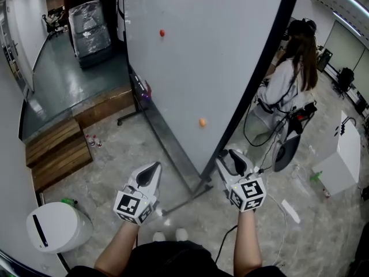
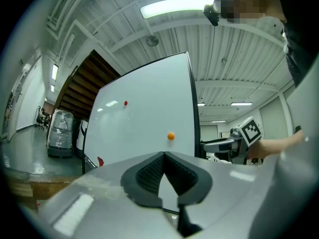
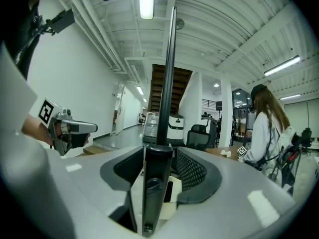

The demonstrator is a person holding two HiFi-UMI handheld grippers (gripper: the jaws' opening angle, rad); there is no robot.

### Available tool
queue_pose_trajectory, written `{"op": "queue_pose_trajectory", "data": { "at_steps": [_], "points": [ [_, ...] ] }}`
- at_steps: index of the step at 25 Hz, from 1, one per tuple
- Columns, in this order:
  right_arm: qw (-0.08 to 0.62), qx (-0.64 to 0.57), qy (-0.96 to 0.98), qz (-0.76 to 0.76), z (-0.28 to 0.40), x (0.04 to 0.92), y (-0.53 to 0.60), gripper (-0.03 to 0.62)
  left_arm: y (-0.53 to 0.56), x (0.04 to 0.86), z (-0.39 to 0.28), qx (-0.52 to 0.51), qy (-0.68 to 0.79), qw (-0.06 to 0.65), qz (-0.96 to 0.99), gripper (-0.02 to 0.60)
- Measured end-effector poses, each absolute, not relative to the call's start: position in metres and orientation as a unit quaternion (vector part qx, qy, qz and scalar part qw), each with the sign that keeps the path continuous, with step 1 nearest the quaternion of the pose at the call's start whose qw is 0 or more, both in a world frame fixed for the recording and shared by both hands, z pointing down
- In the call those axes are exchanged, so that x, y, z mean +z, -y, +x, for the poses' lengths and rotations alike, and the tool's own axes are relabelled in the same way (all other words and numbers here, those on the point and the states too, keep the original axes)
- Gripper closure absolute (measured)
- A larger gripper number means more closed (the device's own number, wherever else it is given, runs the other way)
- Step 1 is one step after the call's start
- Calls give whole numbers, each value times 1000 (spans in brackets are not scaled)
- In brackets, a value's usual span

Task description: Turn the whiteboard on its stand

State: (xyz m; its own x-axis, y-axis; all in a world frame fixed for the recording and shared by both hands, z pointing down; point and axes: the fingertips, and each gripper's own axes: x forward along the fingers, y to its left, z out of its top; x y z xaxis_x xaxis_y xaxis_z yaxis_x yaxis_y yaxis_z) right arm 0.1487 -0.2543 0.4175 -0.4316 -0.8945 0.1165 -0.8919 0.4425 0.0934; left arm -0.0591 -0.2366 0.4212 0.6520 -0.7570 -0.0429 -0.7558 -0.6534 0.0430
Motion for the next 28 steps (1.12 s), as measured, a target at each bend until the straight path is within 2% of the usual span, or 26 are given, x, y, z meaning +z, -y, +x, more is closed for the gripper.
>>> {"op": "queue_pose_trajectory", "data": {
  "at_steps": [8, 13, 19, 28],
  "points": [
    [30, -45, 847, 529, 136, 365, 228, 378, 239, 416, -70, -33, 421, 5, 907, 580],
    [-4, -61, 862, 502, 114, 333, 207, 402, 233, 407, -77, -37, 426, -2, 904, 580],
    [-30, -53, 884, 464, 69, 329, 202, 506, 230, 393, -89, -43, 434, -13, 900, 580],
    [-33, -6, 912, 408, 3, 370, 205, 578, 221, 396, -108, -45, 452, -13, 891, 580]
  ]
}}
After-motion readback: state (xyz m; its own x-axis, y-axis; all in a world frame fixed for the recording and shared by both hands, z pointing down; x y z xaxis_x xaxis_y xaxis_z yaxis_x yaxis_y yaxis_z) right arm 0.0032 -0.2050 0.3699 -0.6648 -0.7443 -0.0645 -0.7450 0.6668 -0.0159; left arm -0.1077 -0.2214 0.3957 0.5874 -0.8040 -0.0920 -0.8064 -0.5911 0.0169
